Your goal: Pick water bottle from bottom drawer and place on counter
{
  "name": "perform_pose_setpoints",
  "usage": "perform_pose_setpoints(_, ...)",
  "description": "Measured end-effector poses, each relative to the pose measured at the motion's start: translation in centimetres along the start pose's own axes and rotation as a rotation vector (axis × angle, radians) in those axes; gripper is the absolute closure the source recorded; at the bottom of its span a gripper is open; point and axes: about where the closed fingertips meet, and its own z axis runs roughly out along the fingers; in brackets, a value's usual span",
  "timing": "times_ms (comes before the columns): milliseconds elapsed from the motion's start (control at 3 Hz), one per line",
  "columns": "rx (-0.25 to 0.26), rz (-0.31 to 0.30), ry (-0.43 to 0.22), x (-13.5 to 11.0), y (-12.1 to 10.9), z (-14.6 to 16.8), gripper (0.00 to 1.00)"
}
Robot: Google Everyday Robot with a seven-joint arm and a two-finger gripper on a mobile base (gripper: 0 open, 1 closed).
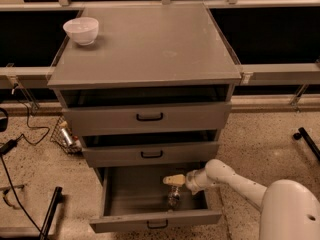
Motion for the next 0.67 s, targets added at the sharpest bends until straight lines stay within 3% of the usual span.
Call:
perform_pose_setpoints(333,0.024,0.036,-0.038,-0.57,0.73,2.7,0.0)
perform_pose_setpoints(667,0.025,0.03,-0.04,-0.34,0.88,3.64,0.0)
